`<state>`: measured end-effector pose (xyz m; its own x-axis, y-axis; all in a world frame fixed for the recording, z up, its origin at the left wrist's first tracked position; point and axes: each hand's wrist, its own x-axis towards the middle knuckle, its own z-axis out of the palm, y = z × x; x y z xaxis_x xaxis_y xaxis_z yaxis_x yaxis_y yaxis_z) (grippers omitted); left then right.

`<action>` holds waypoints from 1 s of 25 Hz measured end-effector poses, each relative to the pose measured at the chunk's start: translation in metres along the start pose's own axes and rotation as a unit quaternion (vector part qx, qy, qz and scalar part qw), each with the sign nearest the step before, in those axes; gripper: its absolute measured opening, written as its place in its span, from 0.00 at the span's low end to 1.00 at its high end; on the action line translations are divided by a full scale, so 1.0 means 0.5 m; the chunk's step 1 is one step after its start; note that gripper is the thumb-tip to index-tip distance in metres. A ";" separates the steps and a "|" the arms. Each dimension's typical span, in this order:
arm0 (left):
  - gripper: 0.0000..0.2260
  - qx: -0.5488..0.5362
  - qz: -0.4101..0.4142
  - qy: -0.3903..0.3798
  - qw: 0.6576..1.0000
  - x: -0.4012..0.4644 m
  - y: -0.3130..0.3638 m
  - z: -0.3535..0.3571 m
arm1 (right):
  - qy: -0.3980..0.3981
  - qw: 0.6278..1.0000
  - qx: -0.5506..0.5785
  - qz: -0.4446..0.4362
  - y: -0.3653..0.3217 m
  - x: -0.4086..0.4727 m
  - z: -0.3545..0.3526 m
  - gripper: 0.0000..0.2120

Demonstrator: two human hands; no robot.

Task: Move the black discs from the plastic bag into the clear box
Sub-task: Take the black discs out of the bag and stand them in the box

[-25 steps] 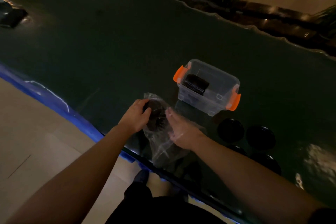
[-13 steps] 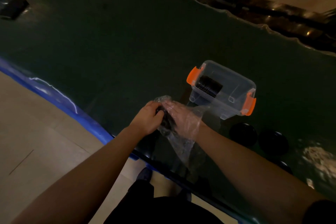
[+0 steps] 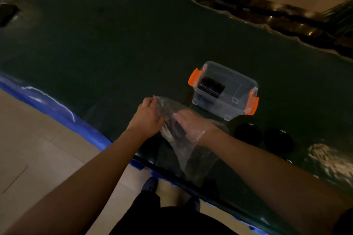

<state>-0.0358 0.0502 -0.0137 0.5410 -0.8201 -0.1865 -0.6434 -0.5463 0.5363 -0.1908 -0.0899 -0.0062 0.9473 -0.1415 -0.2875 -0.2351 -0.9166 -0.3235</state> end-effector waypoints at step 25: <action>0.11 0.266 0.011 0.067 0.962 -0.028 0.134 0.022 | 0.100 0.975 -0.144 -0.136 0.045 -0.301 -0.028 0.30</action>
<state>-0.0924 0.0232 0.0156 0.5657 -0.8230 -0.0524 -0.8225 -0.5677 0.0363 -0.3355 -0.0946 0.0424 0.9963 0.0777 -0.0357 0.0743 -0.9932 -0.0893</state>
